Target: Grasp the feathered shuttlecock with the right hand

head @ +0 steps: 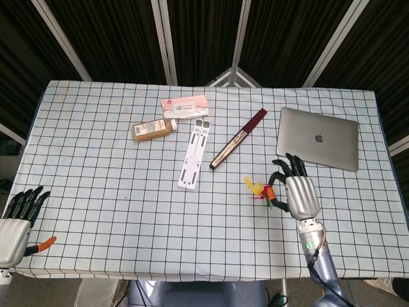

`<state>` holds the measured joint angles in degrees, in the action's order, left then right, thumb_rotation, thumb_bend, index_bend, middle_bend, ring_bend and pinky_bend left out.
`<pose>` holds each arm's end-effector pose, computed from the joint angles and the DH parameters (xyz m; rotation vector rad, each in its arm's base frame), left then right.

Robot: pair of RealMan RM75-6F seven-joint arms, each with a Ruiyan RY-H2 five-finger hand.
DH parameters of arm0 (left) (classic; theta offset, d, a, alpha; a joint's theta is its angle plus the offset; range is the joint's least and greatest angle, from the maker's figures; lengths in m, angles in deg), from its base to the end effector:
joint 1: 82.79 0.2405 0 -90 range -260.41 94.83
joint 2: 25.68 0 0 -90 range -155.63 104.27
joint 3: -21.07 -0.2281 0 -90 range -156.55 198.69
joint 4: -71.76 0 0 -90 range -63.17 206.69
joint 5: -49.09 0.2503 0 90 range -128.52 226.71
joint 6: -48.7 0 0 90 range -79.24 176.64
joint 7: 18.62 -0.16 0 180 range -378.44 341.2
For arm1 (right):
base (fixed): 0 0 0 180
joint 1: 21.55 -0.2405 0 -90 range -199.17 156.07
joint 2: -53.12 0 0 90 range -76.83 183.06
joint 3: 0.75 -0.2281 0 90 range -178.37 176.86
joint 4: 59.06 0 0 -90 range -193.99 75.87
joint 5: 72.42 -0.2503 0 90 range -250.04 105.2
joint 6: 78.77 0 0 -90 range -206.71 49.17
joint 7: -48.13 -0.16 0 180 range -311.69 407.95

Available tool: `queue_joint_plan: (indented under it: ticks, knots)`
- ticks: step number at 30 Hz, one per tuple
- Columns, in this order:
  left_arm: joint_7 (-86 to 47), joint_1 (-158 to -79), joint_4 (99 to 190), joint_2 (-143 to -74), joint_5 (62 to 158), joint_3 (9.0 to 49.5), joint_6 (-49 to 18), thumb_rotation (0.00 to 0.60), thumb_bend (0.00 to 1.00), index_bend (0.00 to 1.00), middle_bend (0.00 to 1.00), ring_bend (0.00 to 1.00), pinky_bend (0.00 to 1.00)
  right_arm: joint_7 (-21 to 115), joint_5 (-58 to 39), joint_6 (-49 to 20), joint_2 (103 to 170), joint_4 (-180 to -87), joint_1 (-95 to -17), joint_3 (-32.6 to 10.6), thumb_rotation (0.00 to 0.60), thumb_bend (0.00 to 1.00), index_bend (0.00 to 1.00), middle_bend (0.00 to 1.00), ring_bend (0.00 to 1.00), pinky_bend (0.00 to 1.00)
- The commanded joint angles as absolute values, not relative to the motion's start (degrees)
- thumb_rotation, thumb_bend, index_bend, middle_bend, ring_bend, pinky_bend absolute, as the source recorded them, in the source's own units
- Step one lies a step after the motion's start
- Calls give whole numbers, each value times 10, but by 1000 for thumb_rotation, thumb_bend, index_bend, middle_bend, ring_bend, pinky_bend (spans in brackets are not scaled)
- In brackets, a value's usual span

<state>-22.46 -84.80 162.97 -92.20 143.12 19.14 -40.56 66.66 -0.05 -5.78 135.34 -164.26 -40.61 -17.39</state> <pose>-0.2911 0.1613 0.0888 -1.4957 -0.8519 -0.9063 -0.1403 -0.2868 0.0245 1.3898 -1.0887 1.1799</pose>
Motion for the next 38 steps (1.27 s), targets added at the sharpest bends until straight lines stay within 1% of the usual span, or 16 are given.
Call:
queue_joint_plan:
  ticks: [1,3,4,6,8,10,11,12,14,19,23,25,29,32,35,38]
  knots:
    - [-226,-848,1630,-923,1431,191,-405,600,0,0,0,0,0,655,-15,-62,1344,-1631,-402,-171,600,564,621,237,0,0]
    - [-227,-848,1630,-923,1430,192,-406,600,0,0,0,0,0,653,-20,-62,1343,-1624,-401,-168,600,564,583,237,0,0]
    - [-227,-848,1630,-923,1430,192,-406,600,0,0,0,0,0,654,-20,-61,1343,-1622,-401,-166,600,564,537,237,0,0]
    - [-226,-848,1630,-923,1431,192,-406,600,0,0,0,0,0,656,-20,-58,1342,-1618,-400,-162,600,564,368,211,0,0]
    - [-226,-848,1629,-923,1431,192,-406,600,0,0,0,0,0,660,-22,-55,1342,-1616,-399,-159,600,564,145,137,0,0]
    - [-226,-848,1629,-923,1431,192,-406,600,0,0,0,0,0,665,-26,-51,1342,-1616,-399,-158,600,564,27,66,0,0]
    - [-225,-848,1629,-923,1432,192,-407,600,0,0,0,0,0,667,-28,-49,1342,-1615,-399,-159,600,564,4,36,0,0]
    - [-225,-848,1629,-923,1432,191,-408,600,0,0,0,0,0,670,-29,-46,1342,-1614,-399,-159,600,565,0,14,0,0]
    - [-224,-847,1629,-923,1433,192,-409,600,0,0,0,0,0,674,-31,-41,1343,-1612,-400,-161,600,568,0,0,0,0]
    - [-223,-847,1628,-923,1434,191,-409,600,0,0,0,0,0,676,-27,-26,1334,-1618,-397,-163,600,566,0,0,0,0]
    - [-222,-848,1628,-921,1434,190,-407,600,0,0,0,0,0,675,-9,-11,1307,-1635,-384,-151,600,553,0,0,0,0]
    - [-221,-848,1628,-921,1435,190,-408,600,0,0,0,0,0,680,10,-2,1285,-1641,-372,-136,600,539,0,0,0,0]
    - [-221,-847,1627,-920,1436,190,-408,600,0,0,0,0,0,676,72,27,1228,-1631,-334,-84,600,491,0,0,0,0]
    - [-223,-847,1627,-921,1438,189,-410,600,0,0,0,0,0,687,134,63,1187,-1584,-297,-35,600,436,0,0,0,0]
    - [-225,-847,1626,-921,1438,189,-409,600,0,0,0,0,0,684,171,94,1170,-1547,-270,-4,600,414,0,0,0,0]
    - [-230,-847,1626,-922,1438,189,-408,600,0,0,0,0,0,661,189,120,1165,-1529,-249,11,600,411,0,0,0,0]
